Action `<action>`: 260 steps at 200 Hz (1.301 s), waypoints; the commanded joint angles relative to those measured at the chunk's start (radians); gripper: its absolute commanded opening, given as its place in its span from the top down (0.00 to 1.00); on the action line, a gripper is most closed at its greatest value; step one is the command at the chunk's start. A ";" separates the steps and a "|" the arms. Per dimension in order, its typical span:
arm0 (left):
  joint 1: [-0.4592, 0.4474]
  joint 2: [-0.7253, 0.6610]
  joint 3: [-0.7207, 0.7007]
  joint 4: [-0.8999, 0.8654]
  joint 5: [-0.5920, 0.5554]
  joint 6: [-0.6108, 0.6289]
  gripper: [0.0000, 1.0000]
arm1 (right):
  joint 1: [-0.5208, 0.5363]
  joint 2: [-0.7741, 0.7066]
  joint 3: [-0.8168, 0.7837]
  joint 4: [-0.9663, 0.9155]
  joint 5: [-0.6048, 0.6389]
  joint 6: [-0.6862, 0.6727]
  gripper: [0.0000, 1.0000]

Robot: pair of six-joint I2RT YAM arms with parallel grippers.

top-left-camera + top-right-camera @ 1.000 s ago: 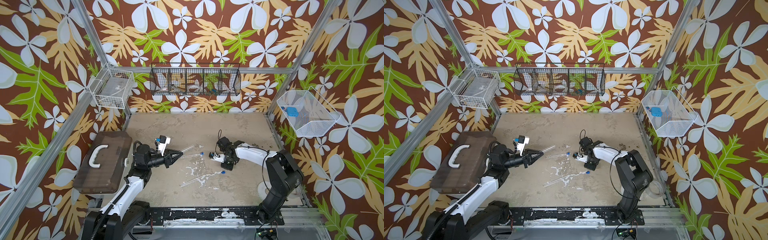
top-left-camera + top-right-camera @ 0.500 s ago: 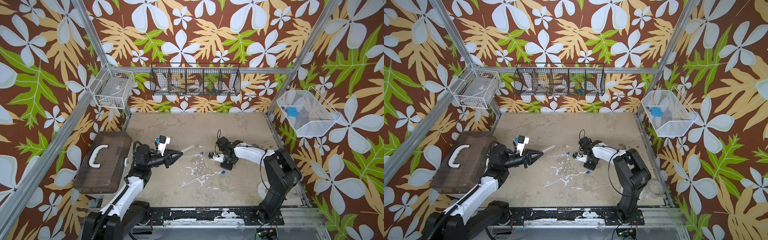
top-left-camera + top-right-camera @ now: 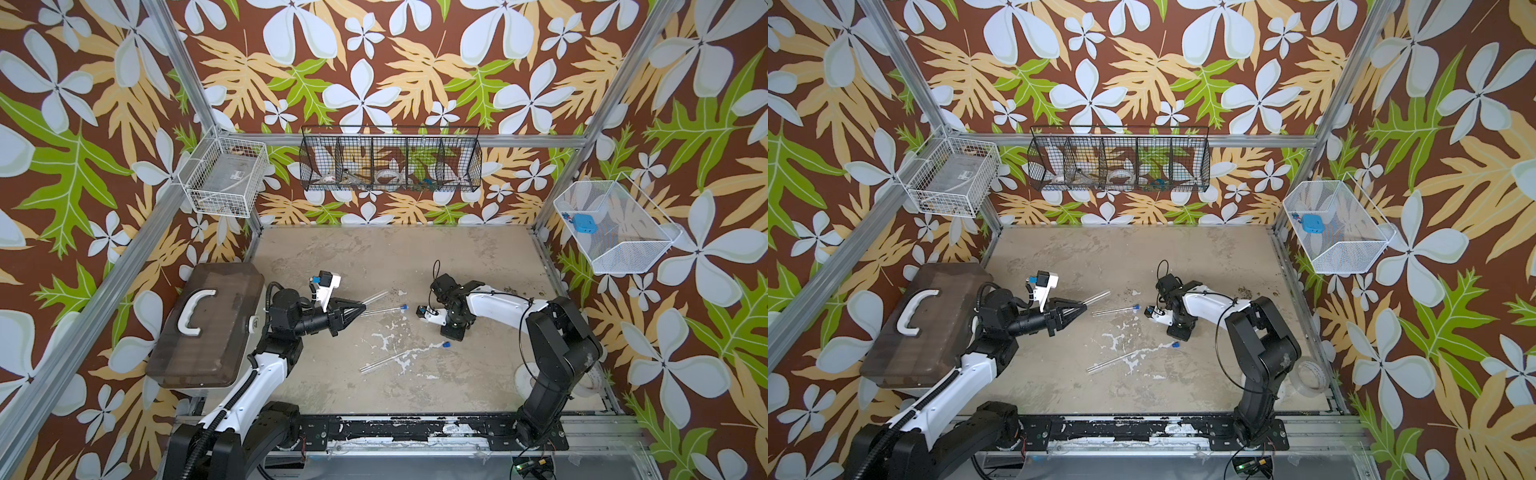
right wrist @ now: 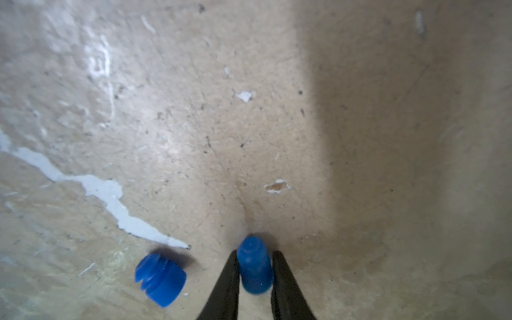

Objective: Insert stoppers into test tubes
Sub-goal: Pick up the stopper from the center of the board.

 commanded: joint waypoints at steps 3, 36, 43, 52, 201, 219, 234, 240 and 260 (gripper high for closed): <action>-0.001 -0.004 0.001 0.012 0.000 0.011 1.00 | 0.000 0.013 0.000 0.011 0.013 0.006 0.78; -0.001 -0.004 0.001 0.012 0.001 0.011 1.00 | 0.000 0.012 0.003 0.012 0.015 0.006 0.82; -0.001 -0.004 0.001 0.012 0.001 0.012 1.00 | 0.000 0.012 0.003 0.012 0.016 0.007 0.82; -0.001 -0.004 0.001 0.012 0.001 0.013 1.00 | 0.000 0.010 0.003 0.012 0.016 0.007 0.82; -0.070 0.201 -0.007 0.061 0.016 0.056 1.00 | 0.108 -0.215 0.101 -0.045 -0.008 -0.021 0.83; -0.083 0.247 -0.008 0.105 0.048 0.012 1.00 | 0.142 -0.226 0.133 -0.052 -0.001 -0.036 0.83; -0.099 0.276 0.001 0.101 0.085 0.020 1.00 | 0.175 -0.234 0.147 -0.058 0.001 -0.057 0.83; -0.104 0.283 0.002 0.101 0.100 0.024 1.00 | 0.186 -0.237 0.153 -0.058 0.003 -0.064 0.83; -0.120 0.293 0.005 0.108 0.122 0.033 1.00 | 0.223 -0.255 0.158 -0.055 0.002 -0.085 0.83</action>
